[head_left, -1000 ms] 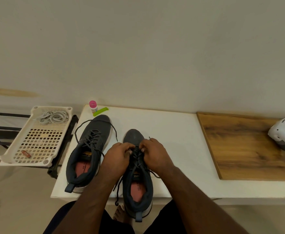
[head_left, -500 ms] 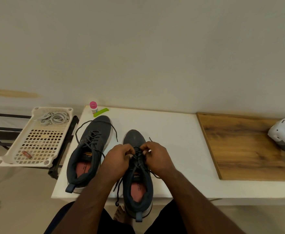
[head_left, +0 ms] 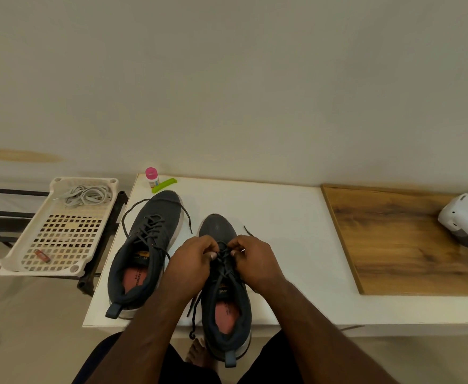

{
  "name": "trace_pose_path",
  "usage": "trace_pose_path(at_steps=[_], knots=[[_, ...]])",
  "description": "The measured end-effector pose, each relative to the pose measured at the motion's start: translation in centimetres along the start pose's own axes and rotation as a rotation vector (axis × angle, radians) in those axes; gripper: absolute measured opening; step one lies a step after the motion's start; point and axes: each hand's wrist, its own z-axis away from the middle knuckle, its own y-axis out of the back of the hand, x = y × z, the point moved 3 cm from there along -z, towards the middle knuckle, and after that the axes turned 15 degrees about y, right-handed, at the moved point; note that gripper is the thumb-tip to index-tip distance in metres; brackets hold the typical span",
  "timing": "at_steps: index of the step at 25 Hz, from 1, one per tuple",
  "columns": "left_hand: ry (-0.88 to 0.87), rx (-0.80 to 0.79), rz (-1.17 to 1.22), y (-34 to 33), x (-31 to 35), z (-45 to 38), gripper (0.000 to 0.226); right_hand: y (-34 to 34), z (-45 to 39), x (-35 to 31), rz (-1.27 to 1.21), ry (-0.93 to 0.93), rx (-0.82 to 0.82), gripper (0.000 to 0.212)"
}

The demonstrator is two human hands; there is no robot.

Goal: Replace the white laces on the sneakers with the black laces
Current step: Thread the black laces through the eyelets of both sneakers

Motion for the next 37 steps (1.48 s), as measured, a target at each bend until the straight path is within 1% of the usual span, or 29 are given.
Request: trace_pose_path(at_steps=[3,7,11,13,18,21,24,29,31,34,37], knots=[[-0.008,0.017,0.009,0.0,0.2,0.1,0.016,-0.1,0.0,-0.2,-0.001,0.008,-0.009,0.023],[0.054,-0.031,0.074,-0.1,-0.4,-0.3,0.016,-0.1,0.2,0.0,-0.023,-0.007,0.003,0.022],[0.005,0.02,-0.013,-0.2,-0.3,-0.1,0.019,-0.2,0.3,0.0,-0.016,-0.01,-0.017,0.021],[-0.011,0.032,-0.012,-0.3,-0.2,0.0,0.021,-0.1,0.3,-0.2,-0.016,-0.007,-0.021,0.022],[0.071,-0.017,0.09,-0.1,-0.8,-0.3,0.018,0.0,0.4,-0.2,-0.067,-0.009,-0.002,0.021],[0.096,-0.001,0.117,-0.2,-1.2,-0.6,0.021,0.2,0.6,-0.5,-0.074,0.022,-0.019,0.025],[0.054,0.021,0.026,-0.2,-0.8,-0.9,0.028,0.1,0.6,-0.5,-0.077,0.013,-0.018,0.026],[0.023,0.052,-0.126,-0.4,-0.2,-1.7,0.015,-0.2,0.6,-0.3,-0.066,0.008,-0.021,0.023],[0.021,0.043,-0.169,-0.6,-0.1,-1.7,0.014,-0.1,0.5,-0.3,-0.061,-0.007,-0.017,0.022],[0.012,0.041,-0.115,-0.8,0.0,-1.8,0.019,0.0,0.2,-0.4,-0.045,-0.017,-0.013,0.025],[0.028,0.025,0.047,-0.2,-0.4,-2.3,0.023,0.0,0.1,-0.5,-0.029,-0.008,-0.008,0.024]])
